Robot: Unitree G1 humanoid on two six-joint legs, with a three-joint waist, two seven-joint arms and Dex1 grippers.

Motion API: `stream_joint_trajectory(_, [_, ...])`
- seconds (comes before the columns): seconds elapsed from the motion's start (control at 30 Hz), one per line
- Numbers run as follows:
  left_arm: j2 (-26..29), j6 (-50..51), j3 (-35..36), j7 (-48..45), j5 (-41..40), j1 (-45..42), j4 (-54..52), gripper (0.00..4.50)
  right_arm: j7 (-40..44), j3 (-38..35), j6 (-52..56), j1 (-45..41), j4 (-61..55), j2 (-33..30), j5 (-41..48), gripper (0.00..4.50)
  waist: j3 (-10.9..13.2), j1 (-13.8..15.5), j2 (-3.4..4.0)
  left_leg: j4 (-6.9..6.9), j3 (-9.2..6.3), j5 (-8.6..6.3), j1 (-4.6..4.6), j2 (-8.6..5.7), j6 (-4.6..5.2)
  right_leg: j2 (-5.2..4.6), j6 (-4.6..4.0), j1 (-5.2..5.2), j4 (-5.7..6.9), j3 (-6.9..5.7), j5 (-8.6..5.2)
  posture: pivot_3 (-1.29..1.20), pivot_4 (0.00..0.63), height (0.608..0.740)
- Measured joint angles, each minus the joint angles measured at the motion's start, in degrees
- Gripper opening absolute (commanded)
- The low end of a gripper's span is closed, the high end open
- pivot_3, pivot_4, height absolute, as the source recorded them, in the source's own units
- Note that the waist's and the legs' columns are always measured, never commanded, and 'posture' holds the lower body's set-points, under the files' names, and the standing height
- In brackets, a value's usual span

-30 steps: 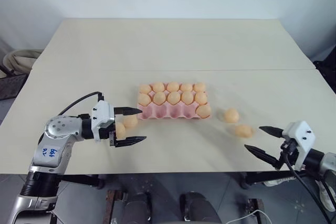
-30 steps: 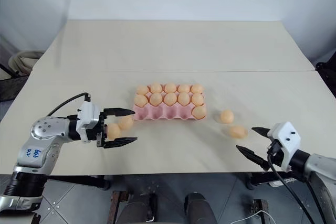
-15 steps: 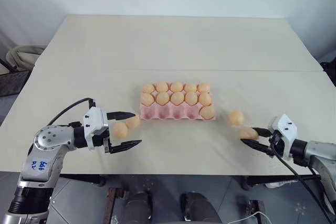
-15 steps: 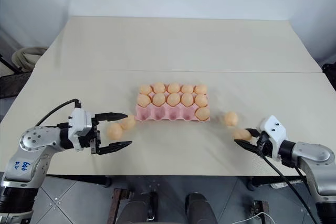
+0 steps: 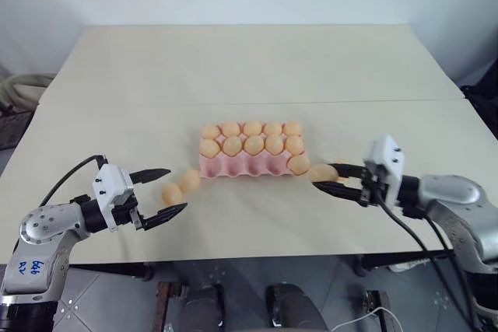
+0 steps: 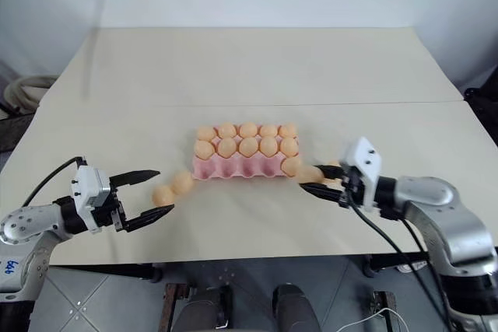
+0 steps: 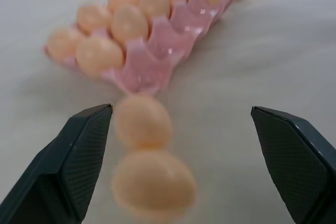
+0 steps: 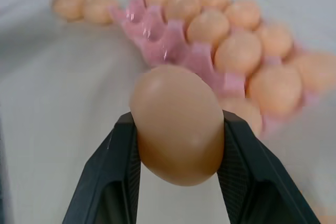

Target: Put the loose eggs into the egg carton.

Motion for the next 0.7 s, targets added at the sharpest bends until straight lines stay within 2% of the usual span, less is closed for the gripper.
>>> stream_joint_trajectory(0.1, [-0.19, 0.14, 0.35, 1.06, 0.0, 1.0, -0.55, 4.5, -4.06, 4.38, 1.29, -6.6, 4.3, 4.96, -3.15, 1.59, 0.0, 0.69, 0.01, 0.0, -0.05, 0.02, -0.4, -0.05, 0.0, -0.09, -0.01, -0.34, -0.01, -0.11, 0.0, 0.0, 0.15, 0.74])
stream_joint_trajectory(0.23, [-0.27, 0.61, 0.59, 2.44, -0.15, 1.12, -2.66, 4.5, -4.83, 7.91, 1.35, -9.58, 9.08, 6.5, -6.4, 1.59, -0.01, 1.54, 0.01, 0.0, -0.05, -0.03, -0.92, -0.18, 0.1, -0.19, 0.0, -0.89, 0.07, -0.14, 0.0, 0.0, 0.15, 0.74])
stream_joint_trajectory(0.27, [-0.28, 0.76, 0.59, 2.75, -0.31, 1.16, -2.98, 4.5, -4.76, 8.72, 1.34, -10.12, 10.31, 6.72, -7.0, 2.3, -0.01, 1.48, 0.01, 0.0, -0.03, -0.05, -0.96, -0.18, 0.12, -0.19, 0.01, -0.94, 0.08, -0.15, 0.0, 0.0, 0.15, 0.74])
stream_joint_trajectory(0.47, [-0.37, 1.35, 0.59, 3.67, -1.12, 1.49, -4.69, 4.5, -2.82, 10.42, 1.22, -10.71, 11.58, 6.97, -7.95, 4.37, -0.01, 1.26, 0.01, 0.03, -0.02, -0.04, -0.96, -0.17, 0.16, -0.18, 0.01, -0.92, 0.15, -0.25, 0.0, 0.0, 0.15, 0.74])
stream_joint_trajectory(0.57, [-0.36, 1.84, 0.47, 3.66, -1.23, 1.18, -4.79, 4.5, -2.82, 8.77, 1.03, -9.12, 10.54, 6.87, -7.66, 4.44, -0.01, 1.27, 0.01, 0.09, -0.02, 0.09, -0.91, -0.17, 0.13, -0.18, 0.01, -0.89, 0.25, -0.25, 0.0, 0.0, 0.15, 0.74])
stream_joint_trajectory(0.67, [-0.35, 2.64, -0.98, 3.39, -1.44, -0.61, -4.84, 4.5, -1.32, 2.33, -0.81, -3.69, 5.94, 4.99, -4.56, 4.44, -0.01, 1.95, 0.01, 0.09, -0.05, 0.15, -0.91, -0.18, 0.14, -0.22, 0.01, -0.82, 0.28, -0.37, 0.0, 0.0, 0.15, 0.74])
stream_joint_trajectory(0.7, [-0.36, 3.03, -2.33, 3.08, -1.48, -2.58, -4.7, 4.5, -0.25, -2.12, -2.84, 0.81, 3.64, 3.33, -3.34, 4.44, -0.01, 2.54, 0.01, 0.1, -0.08, 0.16, -0.9, -0.17, 0.14, -0.28, 0.01, -0.7, 0.21, -0.54, 0.0, 0.0, 0.15, 0.74])
